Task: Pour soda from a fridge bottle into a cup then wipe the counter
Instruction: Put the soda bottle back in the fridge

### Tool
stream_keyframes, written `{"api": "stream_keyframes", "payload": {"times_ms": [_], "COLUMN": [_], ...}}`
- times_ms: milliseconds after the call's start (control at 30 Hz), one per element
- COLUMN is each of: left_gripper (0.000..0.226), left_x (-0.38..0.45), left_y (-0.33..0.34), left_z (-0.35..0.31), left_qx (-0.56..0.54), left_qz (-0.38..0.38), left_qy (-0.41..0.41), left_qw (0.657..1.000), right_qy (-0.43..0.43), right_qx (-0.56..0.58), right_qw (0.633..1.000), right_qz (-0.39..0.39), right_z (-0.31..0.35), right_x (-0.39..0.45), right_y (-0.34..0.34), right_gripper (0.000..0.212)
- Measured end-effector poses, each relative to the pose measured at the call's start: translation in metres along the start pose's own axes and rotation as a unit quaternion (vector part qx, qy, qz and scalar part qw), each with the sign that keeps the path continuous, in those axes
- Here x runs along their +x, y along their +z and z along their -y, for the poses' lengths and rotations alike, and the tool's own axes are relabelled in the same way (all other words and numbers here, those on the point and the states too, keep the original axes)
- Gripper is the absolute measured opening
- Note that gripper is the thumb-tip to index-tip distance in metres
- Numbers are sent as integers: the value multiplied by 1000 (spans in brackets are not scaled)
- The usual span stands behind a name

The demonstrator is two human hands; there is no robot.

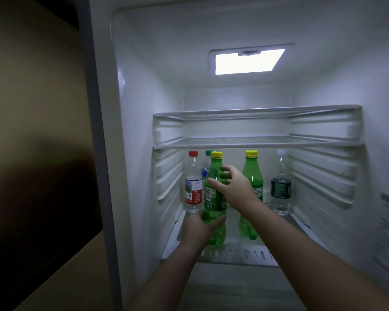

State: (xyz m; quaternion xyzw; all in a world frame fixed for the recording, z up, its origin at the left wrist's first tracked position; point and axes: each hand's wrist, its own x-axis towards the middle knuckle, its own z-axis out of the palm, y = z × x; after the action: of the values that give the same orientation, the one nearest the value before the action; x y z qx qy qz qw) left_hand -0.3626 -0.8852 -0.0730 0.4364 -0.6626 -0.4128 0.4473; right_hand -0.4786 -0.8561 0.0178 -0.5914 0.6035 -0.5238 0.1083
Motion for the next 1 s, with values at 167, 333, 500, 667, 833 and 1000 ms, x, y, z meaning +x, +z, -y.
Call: {"api": "stream_keyframes", "payload": {"times_ms": [167,333,500,667,833,1000], "left_gripper": [30,42,45,52,56,69], "left_x": [11,19,20,20,8,2], "left_y": [6,13,17,18,26,28], "left_z": [2,3,3,3,9,28], "left_qx": [-5,21,67,86,67,90], "left_qz": [-1,6,-16,-8,-29,-53], "left_qy": [9,2,6,5,2,-3], "left_qw": [1000,1000,998,996,997,995], "right_qy": [-4,6,8,13,74,111], "right_qx": [-3,-5,-3,-9,-29,-10], "right_qw": [1000,1000,1000,999,995,993], "right_qz": [-3,-16,-25,-43,-56,-42], "right_z": [-4,-6,-6,-4,-7,-17], "right_x": [9,11,6,-7,-22,-44], "right_y": [2,5,8,10,8,2], "right_gripper": [64,66,67,60,62,58]}}
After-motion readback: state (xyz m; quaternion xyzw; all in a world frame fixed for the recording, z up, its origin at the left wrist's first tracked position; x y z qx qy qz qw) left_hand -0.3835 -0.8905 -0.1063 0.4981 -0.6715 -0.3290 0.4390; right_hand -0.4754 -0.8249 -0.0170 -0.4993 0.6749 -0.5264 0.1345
